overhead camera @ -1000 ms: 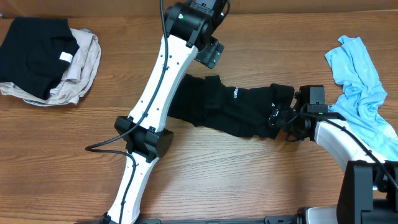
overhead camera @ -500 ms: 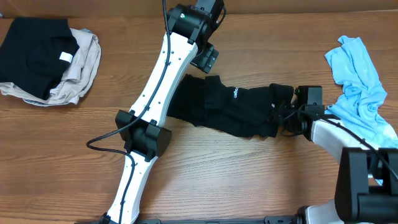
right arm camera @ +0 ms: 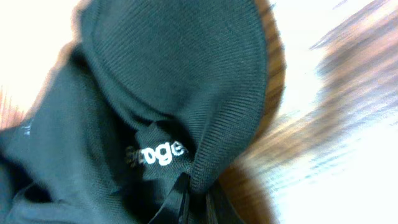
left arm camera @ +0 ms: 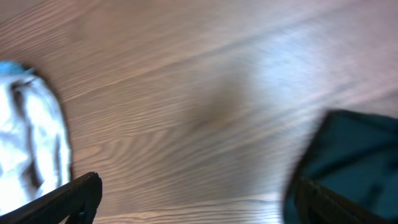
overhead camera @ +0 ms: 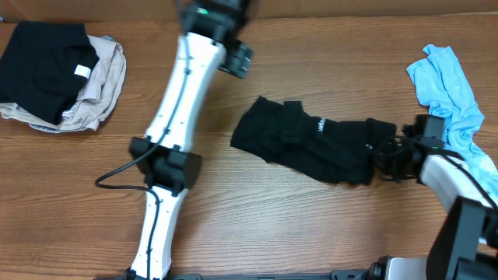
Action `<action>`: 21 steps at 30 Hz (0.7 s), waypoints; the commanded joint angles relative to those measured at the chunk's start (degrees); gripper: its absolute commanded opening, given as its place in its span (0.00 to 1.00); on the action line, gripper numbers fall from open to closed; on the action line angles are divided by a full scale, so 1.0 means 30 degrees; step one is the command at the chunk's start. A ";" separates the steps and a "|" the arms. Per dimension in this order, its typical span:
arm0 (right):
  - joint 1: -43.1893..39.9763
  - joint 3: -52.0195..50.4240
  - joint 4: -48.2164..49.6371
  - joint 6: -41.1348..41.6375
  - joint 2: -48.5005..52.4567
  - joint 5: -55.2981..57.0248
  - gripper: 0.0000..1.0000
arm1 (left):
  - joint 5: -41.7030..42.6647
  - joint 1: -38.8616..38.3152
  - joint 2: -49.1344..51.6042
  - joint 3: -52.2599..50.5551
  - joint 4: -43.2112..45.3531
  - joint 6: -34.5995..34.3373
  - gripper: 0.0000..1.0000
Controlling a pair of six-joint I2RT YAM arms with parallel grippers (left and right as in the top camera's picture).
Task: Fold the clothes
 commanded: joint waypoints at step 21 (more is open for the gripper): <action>1.0695 0.9887 -0.5231 -0.2929 -0.0321 0.0627 0.04 | 0.1996 0.4575 -0.0131 0.1756 -0.0656 -0.0685 1.00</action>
